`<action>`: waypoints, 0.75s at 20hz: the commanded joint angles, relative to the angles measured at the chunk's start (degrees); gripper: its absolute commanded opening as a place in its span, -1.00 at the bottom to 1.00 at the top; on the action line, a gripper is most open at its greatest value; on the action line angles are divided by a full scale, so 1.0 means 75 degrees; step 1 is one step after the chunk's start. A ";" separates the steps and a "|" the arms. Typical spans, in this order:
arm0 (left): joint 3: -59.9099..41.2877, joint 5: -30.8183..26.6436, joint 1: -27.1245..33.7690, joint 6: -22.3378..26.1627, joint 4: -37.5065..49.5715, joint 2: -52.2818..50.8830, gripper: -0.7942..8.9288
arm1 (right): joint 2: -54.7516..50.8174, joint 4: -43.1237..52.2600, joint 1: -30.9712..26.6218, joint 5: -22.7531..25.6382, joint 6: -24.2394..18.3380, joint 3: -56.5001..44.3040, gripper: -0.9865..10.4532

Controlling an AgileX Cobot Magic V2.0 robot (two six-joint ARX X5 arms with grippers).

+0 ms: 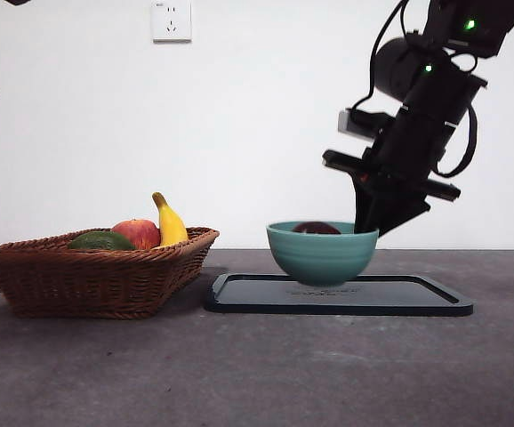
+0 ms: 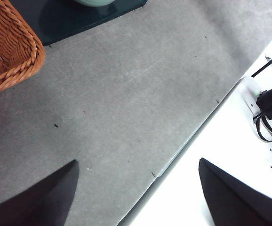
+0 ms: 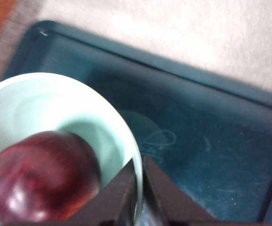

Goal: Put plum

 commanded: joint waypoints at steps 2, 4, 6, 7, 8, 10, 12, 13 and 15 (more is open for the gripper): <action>0.0058 0.0050 -0.0038 0.0128 0.0038 0.0026 0.00 | 0.0341 0.0125 0.0026 0.0006 -0.0111 0.0181 -0.81; 0.0058 0.0052 -0.0038 0.0128 0.0035 0.0026 0.00 | 0.0425 0.0117 0.0026 0.0032 -0.0111 0.0181 -0.81; 0.0058 0.0050 -0.0038 0.0128 0.0029 0.0026 0.00 | 0.0425 0.0122 0.0026 0.0029 -0.0111 0.0181 -0.81; 0.0058 0.0050 -0.0038 0.0128 0.0032 0.0026 0.00 | 0.0423 0.0119 0.0026 0.0032 -0.0079 0.0181 -0.79; 0.0058 0.0050 -0.0038 0.0128 0.0032 0.0026 0.00 | 0.0420 0.0114 0.0026 0.0032 -0.0023 0.0181 -0.62; 0.0058 0.0050 -0.0038 0.0128 0.0032 0.0026 0.00 | 0.0306 0.0082 0.0026 0.0152 0.0032 0.0184 -0.45; 0.0058 0.0050 -0.0038 0.0128 0.0032 0.0026 0.00 | -0.0076 0.0017 -0.0015 0.0157 0.0032 0.0184 -0.45; 0.0058 0.0050 -0.0038 0.0128 0.0032 0.0026 0.00 | -0.0408 -0.0035 -0.0052 0.0192 0.0038 0.0184 -0.45; 0.0058 0.0050 -0.0038 0.0128 0.0032 0.0026 0.00 | -0.1256 -0.0312 -0.0125 0.0198 0.0035 0.0184 -0.45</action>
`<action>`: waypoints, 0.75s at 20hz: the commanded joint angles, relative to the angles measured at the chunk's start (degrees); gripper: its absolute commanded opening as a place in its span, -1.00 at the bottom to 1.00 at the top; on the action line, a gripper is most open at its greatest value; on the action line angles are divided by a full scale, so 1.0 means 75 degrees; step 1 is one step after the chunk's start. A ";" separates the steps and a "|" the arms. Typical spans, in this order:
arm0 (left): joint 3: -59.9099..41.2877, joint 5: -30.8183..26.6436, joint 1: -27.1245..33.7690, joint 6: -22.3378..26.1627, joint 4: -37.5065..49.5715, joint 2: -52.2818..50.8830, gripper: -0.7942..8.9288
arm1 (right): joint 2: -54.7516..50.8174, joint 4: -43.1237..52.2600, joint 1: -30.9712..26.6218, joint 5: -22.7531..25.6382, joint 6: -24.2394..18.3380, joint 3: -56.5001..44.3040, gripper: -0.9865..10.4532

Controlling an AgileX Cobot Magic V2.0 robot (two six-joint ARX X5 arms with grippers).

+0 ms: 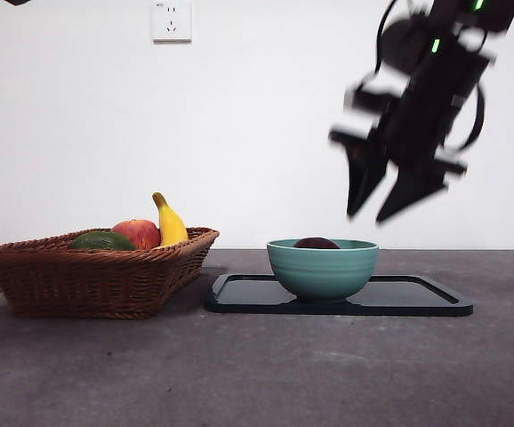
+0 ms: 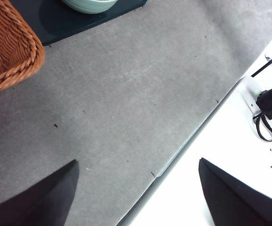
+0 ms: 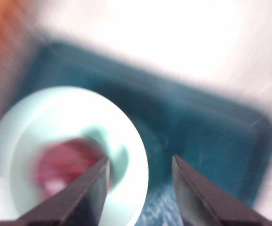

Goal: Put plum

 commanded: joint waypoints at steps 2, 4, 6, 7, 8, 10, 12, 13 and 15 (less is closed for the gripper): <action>0.0058 0.0050 -0.0038 0.0128 0.0038 0.0026 0.00 | -0.1291 -0.0644 -0.0006 -0.0026 -0.0017 0.0181 -0.45; 0.0058 0.0050 -0.0038 0.0128 0.0038 0.0026 0.00 | -0.2226 -0.1320 0.0032 -0.0032 -0.0105 0.0175 -0.45; 0.0058 0.0050 -0.0038 0.0128 0.0038 0.0026 0.00 | -0.2999 -0.1993 0.0082 -0.0035 -0.0111 0.0143 -0.45; 0.0058 0.0050 -0.0038 0.0128 0.0038 0.0026 0.00 | -0.3372 -0.2276 0.0085 -0.0044 -0.0184 0.0096 -0.45; 0.0058 0.0050 -0.0038 0.0128 0.0041 0.0026 0.00 | -0.3719 -0.2457 0.0117 -0.0050 -0.0233 0.0000 -0.45; 0.0058 0.0050 -0.0038 0.0128 0.0038 0.0026 0.00 | -0.4549 -0.2559 0.0227 -0.0108 -0.0245 -0.0495 -0.45; 0.0058 0.0050 -0.0038 0.0128 0.0041 0.0026 0.00 | -0.5295 -0.2553 0.0326 -0.0332 -0.0242 -0.1169 -0.45; 0.0058 0.0050 -0.0038 0.0128 0.0038 0.0026 0.00 | -0.5677 -0.2550 0.0376 -0.0516 -0.0245 -0.1562 -0.45; 0.0058 0.0050 -0.0038 0.0131 0.0041 0.0026 0.00 | -0.6353 -0.2550 0.0507 -0.0909 -0.0239 -0.2320 -0.45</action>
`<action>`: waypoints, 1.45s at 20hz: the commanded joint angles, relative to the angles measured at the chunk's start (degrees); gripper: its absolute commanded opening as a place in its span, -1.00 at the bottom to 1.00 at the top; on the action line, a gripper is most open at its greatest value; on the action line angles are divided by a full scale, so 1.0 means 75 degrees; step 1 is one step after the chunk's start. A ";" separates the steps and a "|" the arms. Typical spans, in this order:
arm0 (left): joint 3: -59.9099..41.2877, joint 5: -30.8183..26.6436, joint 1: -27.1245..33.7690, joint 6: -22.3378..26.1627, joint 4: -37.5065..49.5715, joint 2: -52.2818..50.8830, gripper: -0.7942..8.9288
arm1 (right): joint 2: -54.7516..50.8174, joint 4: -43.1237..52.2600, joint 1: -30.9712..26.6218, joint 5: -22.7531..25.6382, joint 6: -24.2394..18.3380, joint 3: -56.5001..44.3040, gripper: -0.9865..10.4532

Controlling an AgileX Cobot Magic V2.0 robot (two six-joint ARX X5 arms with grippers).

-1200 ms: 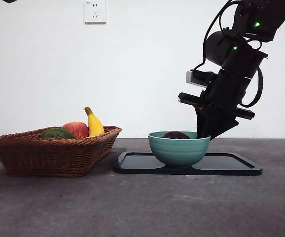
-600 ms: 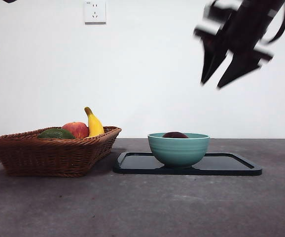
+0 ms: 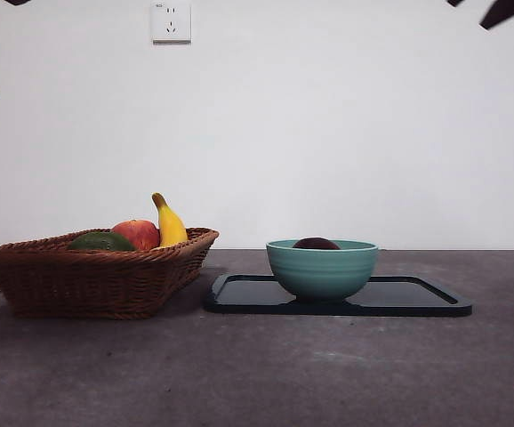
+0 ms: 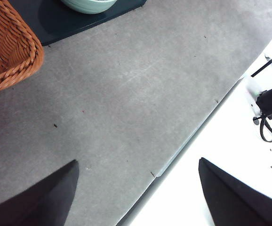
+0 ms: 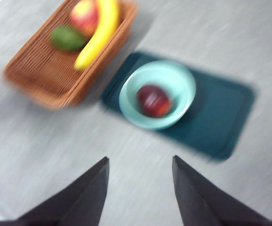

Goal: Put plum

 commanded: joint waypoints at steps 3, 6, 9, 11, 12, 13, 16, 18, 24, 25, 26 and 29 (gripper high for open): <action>0.0058 0.0050 -0.0038 0.0128 0.0041 0.0026 0.00 | -0.1014 -0.0029 0.0335 -0.0420 0.0041 -0.1303 -0.45; 0.0058 0.0050 -0.0038 0.0128 0.0041 0.0026 0.00 | -0.1463 -0.0029 0.0522 -0.0428 0.0128 -0.2005 -0.45; 0.0058 0.0050 -0.0038 0.0128 0.0032 0.0026 0.00 | -0.1626 -0.0023 0.0627 -0.0423 0.0128 -0.2212 -0.45; 0.0058 0.0050 -0.0038 0.0128 0.0032 0.0026 0.00 | -0.1620 -0.0020 0.0627 -0.0423 0.0128 -0.2212 -0.45; 0.0058 0.0050 -0.0038 0.0128 0.0032 0.0026 0.00 | -0.1620 -0.0020 0.0627 -0.0423 0.0125 -0.2212 -0.45; 0.0058 0.0050 -0.0038 0.0128 0.0029 0.0026 0.00 | -0.1620 -0.0020 0.0627 -0.0423 0.0128 -0.2212 -0.45; 0.0058 0.0050 -0.0038 0.0125 0.0029 0.0026 0.00 | -0.1620 -0.0023 0.0627 -0.0423 0.0128 -0.2212 -0.45; 0.0058 0.0050 -0.0038 0.0082 0.0265 0.0029 0.00 | -0.1623 -0.0020 0.0627 -0.0423 0.0128 -0.2212 -0.45; 0.0268 -0.0297 -0.0297 -0.1282 0.2547 0.0373 0.00 | -0.1623 -0.0020 0.0627 -0.0423 0.0125 -0.2212 -0.45; 0.0423 -0.0440 -0.0370 -0.1282 0.2704 0.0577 0.00 | -0.1623 -0.0020 0.0627 -0.0423 0.0125 -0.2212 -0.45; 0.0676 -0.0694 -0.0455 -0.1285 0.2789 0.0892 0.00 | -0.1623 -0.0020 0.0627 -0.0423 0.0122 -0.2212 -0.45; 0.1781 -0.1285 -0.0699 -0.1274 0.2821 0.2101 0.00 | -0.1623 0.0000 0.0627 -0.0423 0.0122 -0.2212 -0.45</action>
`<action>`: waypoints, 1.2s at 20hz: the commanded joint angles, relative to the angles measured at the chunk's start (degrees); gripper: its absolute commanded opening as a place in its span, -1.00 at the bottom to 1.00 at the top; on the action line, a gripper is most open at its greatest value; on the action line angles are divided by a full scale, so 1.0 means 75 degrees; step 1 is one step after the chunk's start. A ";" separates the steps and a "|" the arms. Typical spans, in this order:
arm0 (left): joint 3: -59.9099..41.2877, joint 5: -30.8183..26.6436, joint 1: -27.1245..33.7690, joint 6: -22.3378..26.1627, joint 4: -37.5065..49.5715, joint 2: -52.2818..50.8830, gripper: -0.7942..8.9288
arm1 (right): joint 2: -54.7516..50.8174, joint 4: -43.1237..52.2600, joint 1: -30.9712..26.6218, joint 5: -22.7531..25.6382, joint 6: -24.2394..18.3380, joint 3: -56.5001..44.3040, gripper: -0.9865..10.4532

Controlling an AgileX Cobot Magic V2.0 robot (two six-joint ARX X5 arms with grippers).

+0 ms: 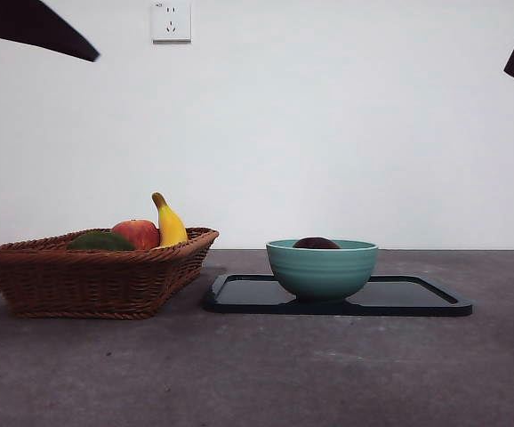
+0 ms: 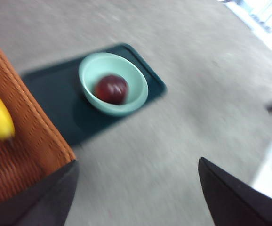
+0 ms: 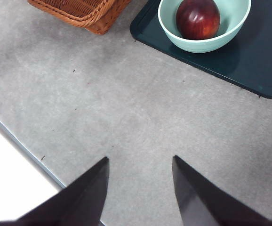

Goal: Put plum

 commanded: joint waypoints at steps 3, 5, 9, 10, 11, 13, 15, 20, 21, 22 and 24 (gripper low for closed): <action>0.2037 -0.0227 -0.0323 0.0198 0.0114 0.1985 0.00 | 0.0038 0.0166 0.0047 -0.0032 0.0079 0.0047 -0.45; 0.2897 -0.0268 -0.0536 0.0414 0.0125 0.2932 0.00 | 0.0038 0.0187 0.0047 -0.0032 0.0079 0.0047 -0.45; 0.4007 -0.0568 -0.0927 0.0781 0.0163 0.4616 0.00 | 0.0038 0.0189 0.0047 -0.0029 0.0082 0.0047 -0.45; 0.4179 -0.0586 -0.1017 0.0889 0.0163 0.4980 0.00 | 0.0038 0.0189 0.0047 -0.0026 0.0082 0.0047 -0.45; 0.4319 -0.0650 -0.1102 0.0950 0.0195 0.5298 0.00 | 0.0038 0.0192 0.0047 -0.0029 0.0085 0.0047 -0.45; 0.4433 -0.0909 -0.1271 0.0991 0.0455 0.5817 0.00 | 0.0038 0.0189 0.0047 -0.0029 0.0108 0.0047 -0.45; 0.4503 -0.0997 -0.1413 0.0997 0.0653 0.6248 0.00 | 0.0038 0.0181 0.0047 -0.0029 0.0117 0.0047 -0.45; 0.4514 -0.1533 -0.1682 0.1032 0.1131 0.6953 0.00 | 0.0038 0.0175 0.0047 -0.0032 0.0204 0.0047 -0.45; 0.4514 -0.1536 -0.1716 0.1037 0.1204 0.7055 0.00 | 0.0038 0.0175 0.0047 -0.0029 0.0216 0.0047 -0.45; 0.4514 -0.1536 -0.1746 0.1037 0.1276 0.7146 0.00 | 0.0038 0.0178 0.0047 -0.0029 0.0227 0.0047 -0.45; 0.4514 -0.1553 -0.1810 0.1040 0.1332 0.7332 0.00 | 0.0038 0.0175 0.0047 -0.0029 0.0233 0.0047 -0.45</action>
